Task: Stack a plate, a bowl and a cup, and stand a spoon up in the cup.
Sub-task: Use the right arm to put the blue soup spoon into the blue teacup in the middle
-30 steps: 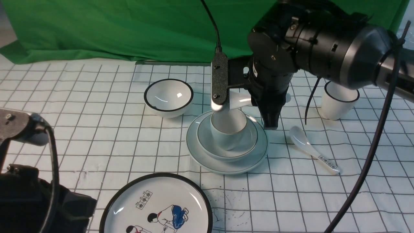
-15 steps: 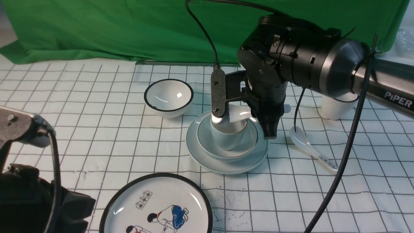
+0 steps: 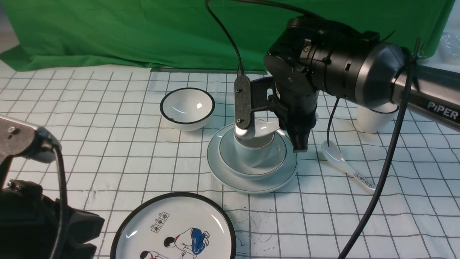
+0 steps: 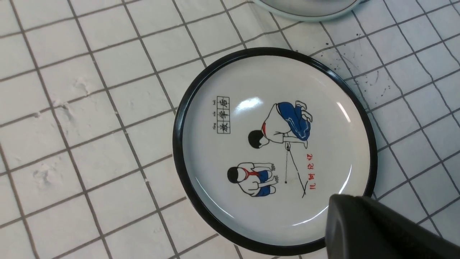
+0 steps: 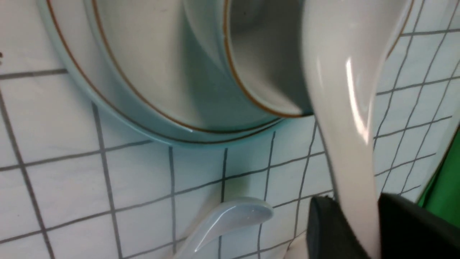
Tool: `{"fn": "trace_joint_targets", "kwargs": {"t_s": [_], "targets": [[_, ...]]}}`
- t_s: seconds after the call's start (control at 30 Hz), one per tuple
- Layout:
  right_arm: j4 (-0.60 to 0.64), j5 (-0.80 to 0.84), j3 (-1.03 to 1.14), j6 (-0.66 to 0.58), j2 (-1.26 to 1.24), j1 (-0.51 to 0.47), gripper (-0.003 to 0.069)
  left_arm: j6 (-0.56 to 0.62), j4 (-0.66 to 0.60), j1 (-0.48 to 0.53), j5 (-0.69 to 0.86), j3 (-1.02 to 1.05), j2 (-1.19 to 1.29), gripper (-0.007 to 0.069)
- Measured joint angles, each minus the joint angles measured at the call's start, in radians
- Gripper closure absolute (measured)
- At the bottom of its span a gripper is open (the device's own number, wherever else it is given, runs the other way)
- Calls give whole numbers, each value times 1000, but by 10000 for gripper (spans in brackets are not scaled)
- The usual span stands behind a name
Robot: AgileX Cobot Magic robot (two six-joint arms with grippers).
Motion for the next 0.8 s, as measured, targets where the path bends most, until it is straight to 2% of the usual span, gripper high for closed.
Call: {"fn": "trace_joint_targets", "kwargs": {"t_s": [0.17, 0.43, 0.8], "targets": [[-4, -26, 0, 0, 0, 0, 424, 3, 23, 0, 0, 0, 0, 624], [-54, 55, -12, 0, -1, 7, 424, 3, 40, 0, -2, 0, 0, 624], [-57, 155, -114, 37, -1, 7, 423, -4, 39, 0, -18, 1, 0, 624]]}}
